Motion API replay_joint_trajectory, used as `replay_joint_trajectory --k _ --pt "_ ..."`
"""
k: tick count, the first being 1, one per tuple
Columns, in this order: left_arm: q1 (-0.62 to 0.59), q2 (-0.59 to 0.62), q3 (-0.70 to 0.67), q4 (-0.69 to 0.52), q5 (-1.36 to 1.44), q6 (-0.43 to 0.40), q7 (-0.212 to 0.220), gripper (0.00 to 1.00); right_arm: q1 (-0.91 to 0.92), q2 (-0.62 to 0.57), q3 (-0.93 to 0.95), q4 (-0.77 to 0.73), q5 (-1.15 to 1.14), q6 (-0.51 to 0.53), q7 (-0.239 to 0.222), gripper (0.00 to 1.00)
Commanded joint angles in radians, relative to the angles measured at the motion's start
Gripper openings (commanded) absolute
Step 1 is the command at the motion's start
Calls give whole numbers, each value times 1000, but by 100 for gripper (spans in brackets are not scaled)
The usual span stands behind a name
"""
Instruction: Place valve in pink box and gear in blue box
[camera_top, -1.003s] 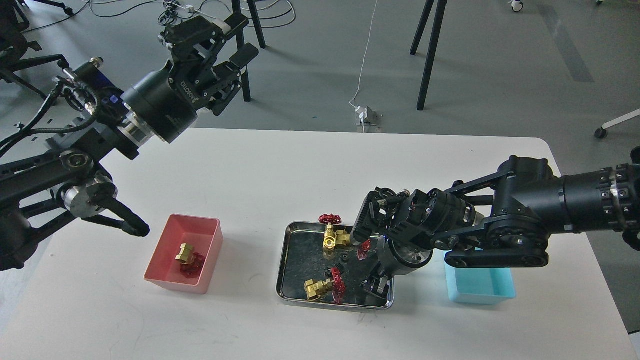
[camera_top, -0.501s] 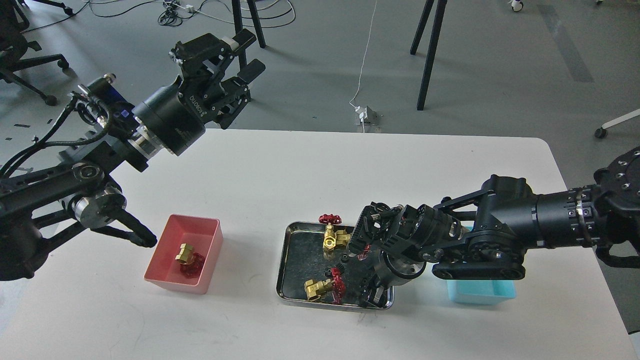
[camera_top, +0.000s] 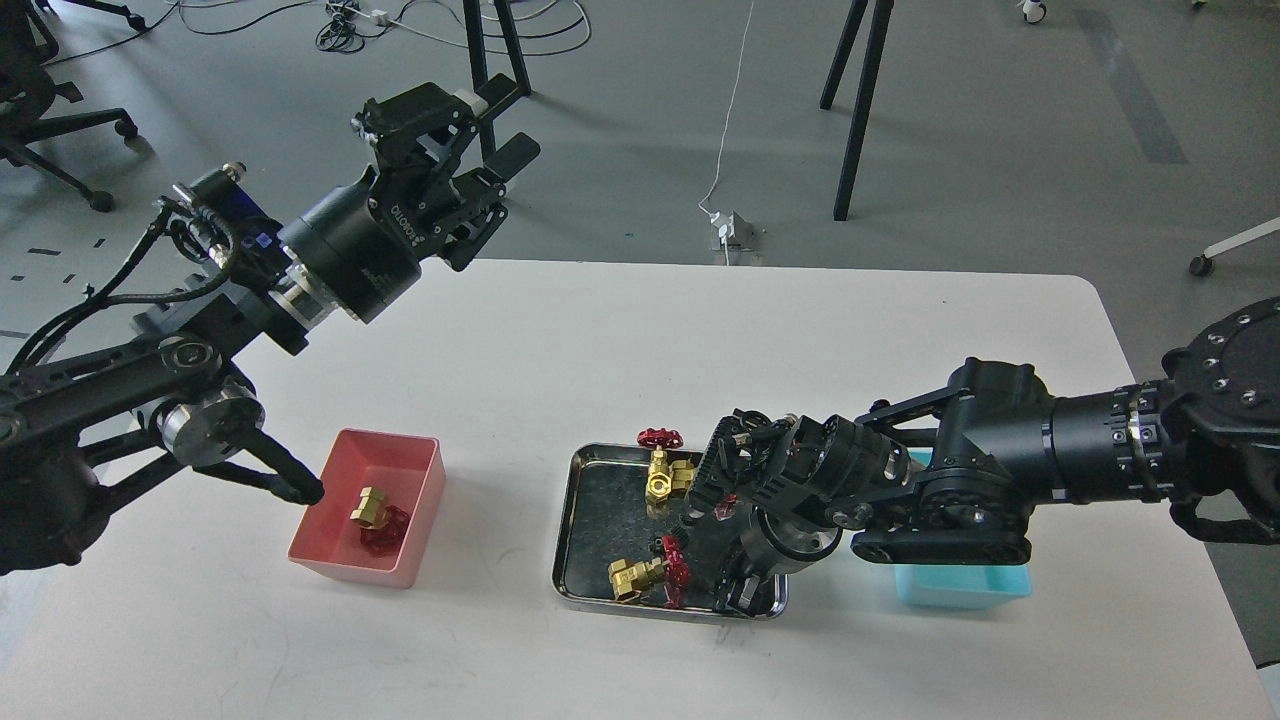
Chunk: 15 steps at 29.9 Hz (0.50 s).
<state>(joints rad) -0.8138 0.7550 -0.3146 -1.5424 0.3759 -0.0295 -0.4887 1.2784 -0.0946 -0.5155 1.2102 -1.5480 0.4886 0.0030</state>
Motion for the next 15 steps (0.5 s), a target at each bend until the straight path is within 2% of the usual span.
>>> replay_joint_trajectory --k 1,15 --pt "1 -5 0 2 1 -1 0 55 -4 -1 -3 0 0 0 2 42" --pt "8 -14 0 8 1 -1 0 55 -17 -11 -3 0 -4 -1 2 33"
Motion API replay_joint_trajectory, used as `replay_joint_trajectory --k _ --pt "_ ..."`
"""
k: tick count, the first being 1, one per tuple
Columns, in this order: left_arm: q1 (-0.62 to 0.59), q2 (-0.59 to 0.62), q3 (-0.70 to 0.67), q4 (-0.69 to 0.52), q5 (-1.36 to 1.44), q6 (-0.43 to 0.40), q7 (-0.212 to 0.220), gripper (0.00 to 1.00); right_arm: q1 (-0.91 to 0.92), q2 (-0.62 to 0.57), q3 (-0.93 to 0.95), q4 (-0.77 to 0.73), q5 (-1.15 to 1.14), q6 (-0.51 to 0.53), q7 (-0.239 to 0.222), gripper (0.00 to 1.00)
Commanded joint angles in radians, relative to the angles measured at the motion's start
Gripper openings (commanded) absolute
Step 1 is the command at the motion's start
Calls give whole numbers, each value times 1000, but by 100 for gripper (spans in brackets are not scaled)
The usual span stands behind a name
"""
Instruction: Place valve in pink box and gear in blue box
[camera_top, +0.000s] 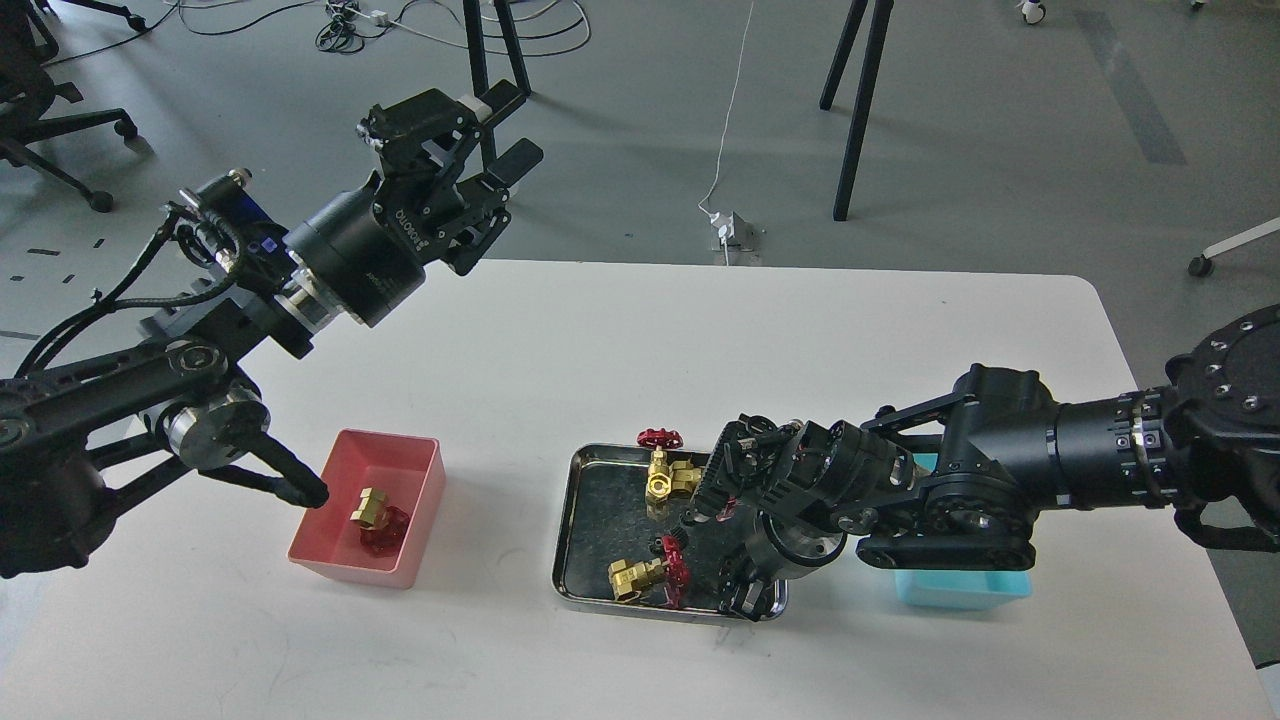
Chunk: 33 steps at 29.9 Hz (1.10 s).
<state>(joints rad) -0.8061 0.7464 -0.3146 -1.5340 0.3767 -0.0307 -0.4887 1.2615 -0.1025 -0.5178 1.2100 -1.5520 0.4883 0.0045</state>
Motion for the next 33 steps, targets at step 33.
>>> replay_joint_trajectory --k 33 --pt "10 -44 2 8 4 -1 0 55 -1 -42 2 0 1 -79 8 27"
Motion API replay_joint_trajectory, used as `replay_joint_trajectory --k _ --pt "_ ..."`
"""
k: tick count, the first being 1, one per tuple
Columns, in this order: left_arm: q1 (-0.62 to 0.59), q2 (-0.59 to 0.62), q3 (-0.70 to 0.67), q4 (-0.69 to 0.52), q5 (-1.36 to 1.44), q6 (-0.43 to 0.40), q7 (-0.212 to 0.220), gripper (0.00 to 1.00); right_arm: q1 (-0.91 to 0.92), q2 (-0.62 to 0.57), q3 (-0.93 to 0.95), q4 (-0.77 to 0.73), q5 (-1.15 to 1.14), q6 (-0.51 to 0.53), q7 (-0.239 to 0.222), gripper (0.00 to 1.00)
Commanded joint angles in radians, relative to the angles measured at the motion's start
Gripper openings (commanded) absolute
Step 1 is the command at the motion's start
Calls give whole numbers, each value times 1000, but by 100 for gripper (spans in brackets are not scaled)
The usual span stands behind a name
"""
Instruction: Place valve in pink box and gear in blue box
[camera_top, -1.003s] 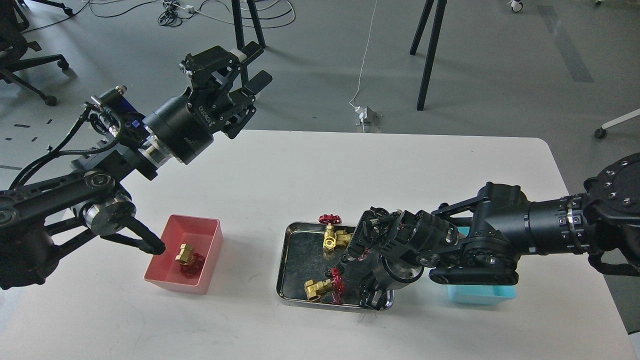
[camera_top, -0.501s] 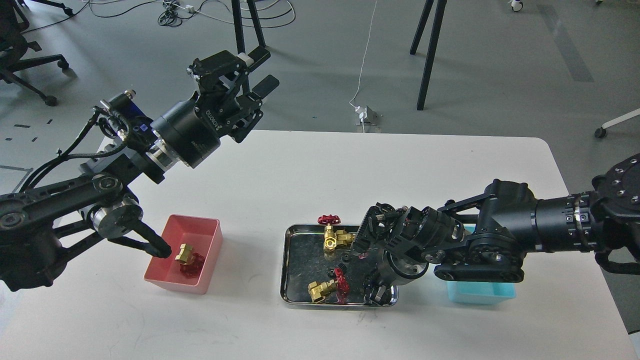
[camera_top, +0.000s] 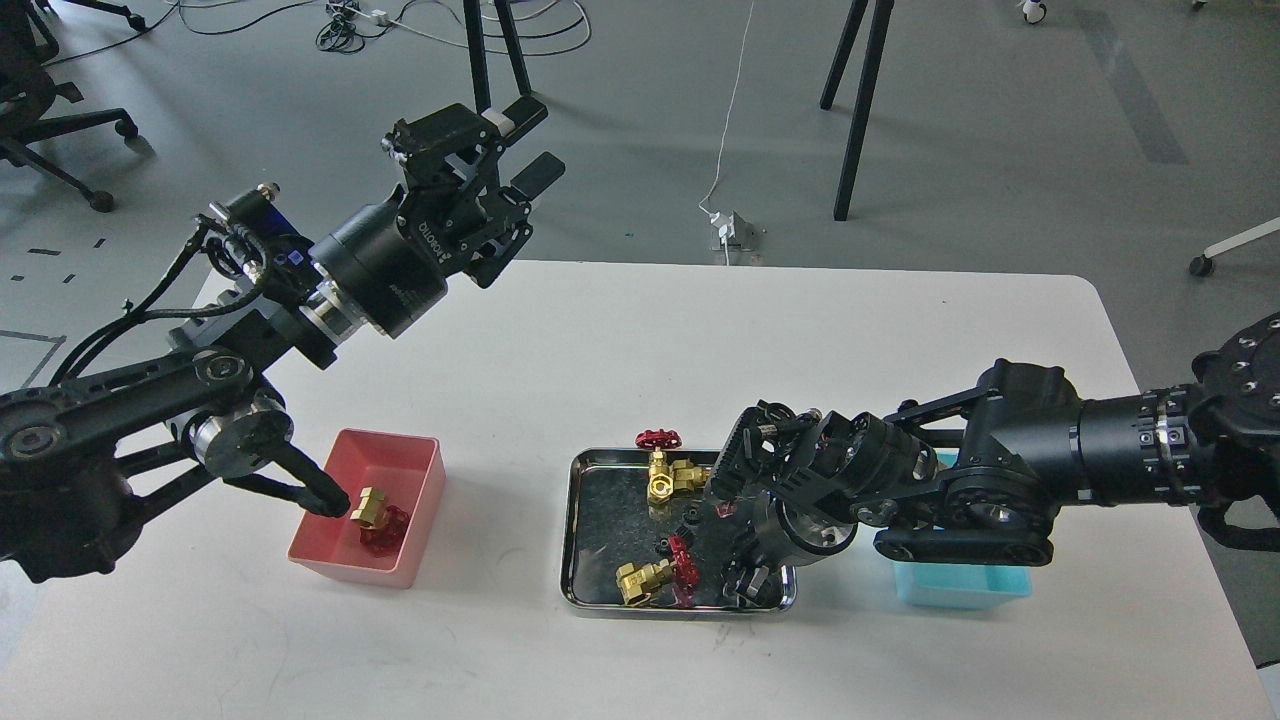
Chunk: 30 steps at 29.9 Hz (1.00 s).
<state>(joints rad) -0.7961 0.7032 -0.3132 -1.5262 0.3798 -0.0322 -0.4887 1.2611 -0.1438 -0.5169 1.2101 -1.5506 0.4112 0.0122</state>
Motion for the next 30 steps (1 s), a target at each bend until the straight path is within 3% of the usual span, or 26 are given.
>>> replay_joint_trajectory --k 1,3,9,16,20,30 --pt "0 -1 0 1 1 0 0 55 0 0 0 0 0 -2 0 26" --pt "0 -2 0 0 1 0 0 55 0 0 0 0 0 -2 0 23" --pt "0 -2 0 6 1 0 0 55 1 -5 1 0 0 -3 2 1" --pt "9 -8 -3 8 1 0 0 55 58 -104 35 34 12 -31 14 1" --pt "9 -22 -9 8 1 0 0 55 103 -232 106 113 18 -31 14 1" --pt "9 -68 -17 23 1 -2 0 55 129 -730 138 299 12 -29 11 1"
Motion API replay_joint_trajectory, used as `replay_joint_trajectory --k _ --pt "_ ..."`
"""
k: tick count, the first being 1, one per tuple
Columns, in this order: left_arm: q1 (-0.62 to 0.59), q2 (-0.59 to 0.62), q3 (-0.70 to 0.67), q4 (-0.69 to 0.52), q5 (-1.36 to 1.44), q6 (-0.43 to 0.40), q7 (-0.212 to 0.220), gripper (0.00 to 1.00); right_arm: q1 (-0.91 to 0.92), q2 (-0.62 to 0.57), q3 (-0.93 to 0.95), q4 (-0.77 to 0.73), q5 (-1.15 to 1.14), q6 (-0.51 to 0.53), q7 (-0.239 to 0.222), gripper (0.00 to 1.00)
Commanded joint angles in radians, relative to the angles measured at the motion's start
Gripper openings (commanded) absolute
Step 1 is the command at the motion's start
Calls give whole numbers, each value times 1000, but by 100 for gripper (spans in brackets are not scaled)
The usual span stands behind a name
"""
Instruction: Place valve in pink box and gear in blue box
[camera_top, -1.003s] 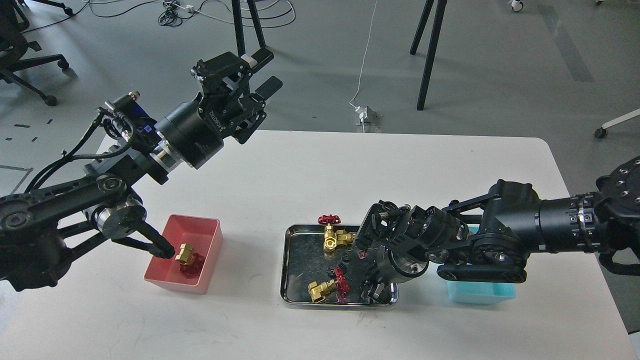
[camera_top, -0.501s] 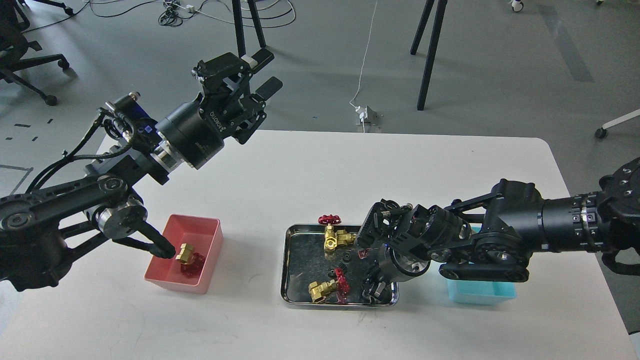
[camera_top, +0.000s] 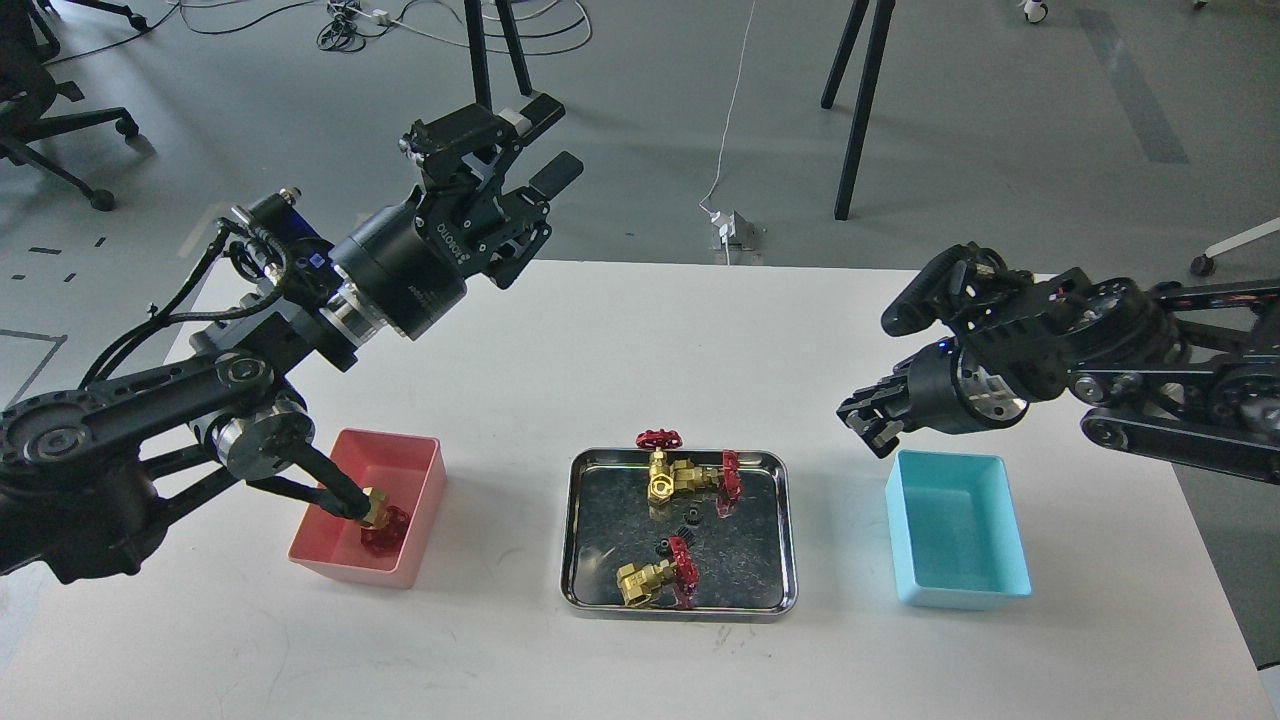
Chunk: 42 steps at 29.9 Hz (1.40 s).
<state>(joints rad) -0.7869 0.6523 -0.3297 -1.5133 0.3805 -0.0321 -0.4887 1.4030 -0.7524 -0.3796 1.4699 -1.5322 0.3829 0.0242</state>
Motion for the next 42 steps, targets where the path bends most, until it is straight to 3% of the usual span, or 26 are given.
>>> replay_joint_trajectory --k 1,10,13,16,18,19,20,32,35,38,42 --pt "0 -26 0 16 0 -2 0 55 -27 -151 -1 49 -8 -1 -3 1" --pt "0 -66 0 22 0 -2 0 55 -180 -228 10 98 -13 -58 -4 2" --pt "0 -66 0 25 0 -2 0 55 -205 -231 14 95 -13 -78 -6 11" --pt "0 -68 0 30 0 -2 0 55 -232 -231 19 92 -11 -96 -7 34" --pt "0 -74 0 31 0 -3 0 55 -258 -228 31 90 0 -143 -7 69" --pt "0 -77 0 31 0 -3 0 55 -269 -228 40 90 4 -168 -4 100" --pt "0 -79 0 31 0 -3 0 55 -280 -228 56 92 7 -188 -3 96" --pt "-46 -102 -51 134 -6 -18 0 56 -306 -266 333 63 381 -234 -6 100" --pt "-104 -102 -78 224 -18 -99 0 56 -312 -236 506 26 635 -254 -6 99" --pt "-181 -105 -80 333 -84 -251 0 56 -314 -148 649 -63 1029 -301 -4 100" --pt "-236 -120 -98 493 -340 -457 0 75 -318 -18 816 -270 1404 -295 8 100"
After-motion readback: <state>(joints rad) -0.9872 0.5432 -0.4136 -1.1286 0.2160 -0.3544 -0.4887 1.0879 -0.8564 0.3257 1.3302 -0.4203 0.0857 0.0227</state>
